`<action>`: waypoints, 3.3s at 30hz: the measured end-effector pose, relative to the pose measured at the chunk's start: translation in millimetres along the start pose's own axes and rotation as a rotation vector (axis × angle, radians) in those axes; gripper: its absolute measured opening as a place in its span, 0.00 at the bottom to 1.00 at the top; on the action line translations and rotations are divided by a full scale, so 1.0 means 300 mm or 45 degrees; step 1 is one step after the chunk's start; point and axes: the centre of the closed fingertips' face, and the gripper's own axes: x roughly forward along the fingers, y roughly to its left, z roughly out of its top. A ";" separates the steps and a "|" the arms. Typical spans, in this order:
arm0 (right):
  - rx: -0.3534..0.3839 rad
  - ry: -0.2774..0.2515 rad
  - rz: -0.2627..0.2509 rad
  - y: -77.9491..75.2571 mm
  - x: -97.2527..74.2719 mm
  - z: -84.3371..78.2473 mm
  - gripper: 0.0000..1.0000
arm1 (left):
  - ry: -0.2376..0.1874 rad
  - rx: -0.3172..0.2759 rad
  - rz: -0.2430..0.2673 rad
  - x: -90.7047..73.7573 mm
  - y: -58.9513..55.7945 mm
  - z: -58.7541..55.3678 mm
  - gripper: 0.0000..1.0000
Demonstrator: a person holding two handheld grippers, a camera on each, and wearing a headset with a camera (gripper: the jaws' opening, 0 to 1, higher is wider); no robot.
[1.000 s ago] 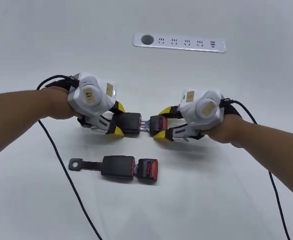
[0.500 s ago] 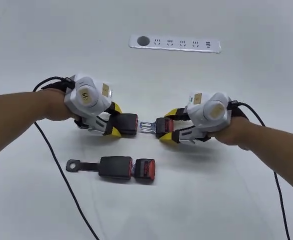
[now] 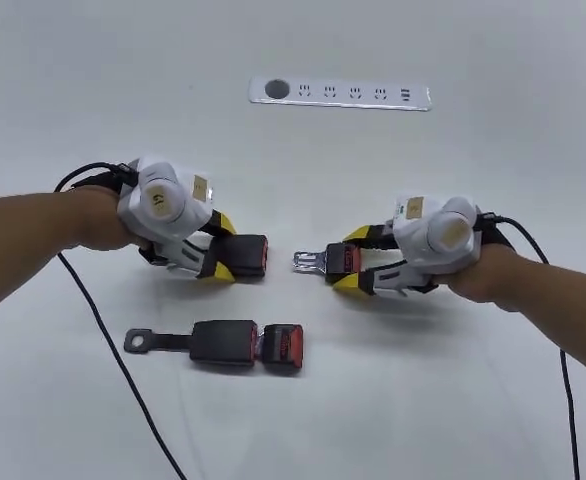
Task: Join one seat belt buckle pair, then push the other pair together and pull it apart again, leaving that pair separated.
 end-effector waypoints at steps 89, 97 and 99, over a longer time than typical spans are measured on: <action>0.461 -0.242 -0.711 0.106 -0.344 -0.020 0.95 | -0.321 -0.724 0.551 -0.316 -0.207 -0.086 0.98; 0.481 -0.254 -0.720 0.166 -0.361 -0.037 0.97 | -0.389 -0.755 0.585 -0.343 -0.284 -0.079 1.00; 0.495 -0.258 -0.725 0.183 -0.364 -0.039 0.98 | -0.392 -0.760 0.585 -0.345 -0.299 -0.084 1.00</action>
